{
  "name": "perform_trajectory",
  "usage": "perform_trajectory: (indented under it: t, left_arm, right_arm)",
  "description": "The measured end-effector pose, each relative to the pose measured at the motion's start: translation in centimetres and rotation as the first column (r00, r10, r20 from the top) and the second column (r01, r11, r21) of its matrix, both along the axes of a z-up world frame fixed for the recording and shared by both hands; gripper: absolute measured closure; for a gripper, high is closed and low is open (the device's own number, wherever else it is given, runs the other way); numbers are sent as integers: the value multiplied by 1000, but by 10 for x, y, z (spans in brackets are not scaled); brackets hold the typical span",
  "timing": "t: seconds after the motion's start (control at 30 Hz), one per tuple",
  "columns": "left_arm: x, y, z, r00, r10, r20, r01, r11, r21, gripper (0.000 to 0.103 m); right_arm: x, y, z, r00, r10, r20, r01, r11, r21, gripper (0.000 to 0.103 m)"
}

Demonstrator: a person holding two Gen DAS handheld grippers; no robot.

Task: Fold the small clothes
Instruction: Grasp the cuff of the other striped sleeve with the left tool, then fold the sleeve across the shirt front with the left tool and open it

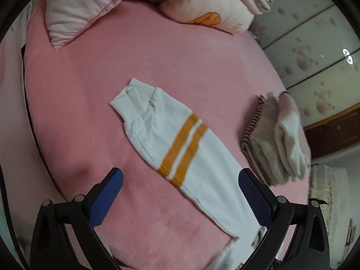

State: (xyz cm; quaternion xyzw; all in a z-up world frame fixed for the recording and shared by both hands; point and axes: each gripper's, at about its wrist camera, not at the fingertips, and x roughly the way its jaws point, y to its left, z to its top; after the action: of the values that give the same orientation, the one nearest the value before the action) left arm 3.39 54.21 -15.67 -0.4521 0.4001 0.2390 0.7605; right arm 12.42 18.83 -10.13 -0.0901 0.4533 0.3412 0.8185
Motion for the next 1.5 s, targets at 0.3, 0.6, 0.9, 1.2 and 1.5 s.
perform_trajectory:
  t: [0.3, 0.6, 0.9, 1.2, 1.5]
  left_arm:
    - [36, 57, -65, 982, 65, -176, -73, 996, -43, 31]
    - [55, 77, -101, 959, 61, -276, -82, 995, -63, 47]
    - [77, 50, -74, 956, -18, -291, 58, 990, 128, 90]
    - [86, -57, 26, 974, -205, -100, 226, 924, 308, 90]
    - [118, -217, 102, 849, -525, 67, 471, 807, 358, 90]
  right_arm:
    - [26, 45, -15, 999, 21, -29, -20, 999, 30, 75]
    - [35, 56, -32, 998, 16, -55, -14, 1000, 20, 75]
    - [36, 37, -49, 996, -26, -88, 25, 1000, -13, 75]
    - [46, -19, -30, 990, -125, -66, 125, 992, 2, 75]
    - [47, -101, -12, 961, -266, -69, 270, 962, 46, 75]
